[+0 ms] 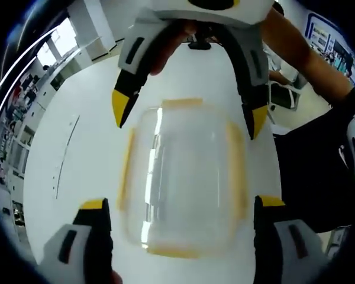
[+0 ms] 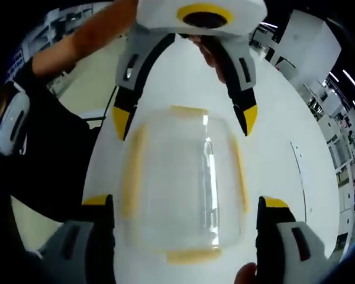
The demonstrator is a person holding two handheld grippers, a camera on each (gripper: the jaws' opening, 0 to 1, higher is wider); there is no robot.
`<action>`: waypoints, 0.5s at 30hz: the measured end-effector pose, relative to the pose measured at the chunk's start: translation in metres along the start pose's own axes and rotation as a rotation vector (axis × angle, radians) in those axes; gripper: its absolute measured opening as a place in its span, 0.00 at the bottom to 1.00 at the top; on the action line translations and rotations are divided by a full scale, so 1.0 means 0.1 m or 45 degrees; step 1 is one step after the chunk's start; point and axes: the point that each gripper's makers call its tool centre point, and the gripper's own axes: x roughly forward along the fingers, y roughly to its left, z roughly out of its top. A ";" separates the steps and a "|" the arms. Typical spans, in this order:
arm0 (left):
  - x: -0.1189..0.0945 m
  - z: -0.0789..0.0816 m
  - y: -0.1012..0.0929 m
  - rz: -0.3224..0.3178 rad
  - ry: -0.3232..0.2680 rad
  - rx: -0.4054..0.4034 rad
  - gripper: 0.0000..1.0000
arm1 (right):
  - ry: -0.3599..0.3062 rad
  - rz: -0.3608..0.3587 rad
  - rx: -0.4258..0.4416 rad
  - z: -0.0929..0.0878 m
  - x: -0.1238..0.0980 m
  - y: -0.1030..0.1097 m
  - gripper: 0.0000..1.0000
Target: Snap each plastic latch of the storage box into its locked position after aligning the lid with the box until every specified latch is closed and the lid sits flush.
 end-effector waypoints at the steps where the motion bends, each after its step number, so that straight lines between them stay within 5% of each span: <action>1: 0.01 0.00 -0.01 -0.003 0.005 0.001 1.00 | 0.000 0.003 0.003 0.00 -0.01 -0.07 1.00; 10: 0.06 -0.02 -0.01 -0.035 0.022 0.012 1.00 | -0.002 0.015 0.006 -0.01 0.02 -0.02 1.00; 15: 0.09 -0.04 0.14 -0.051 0.038 0.011 1.00 | 0.001 0.023 0.008 -0.03 0.05 -0.07 1.00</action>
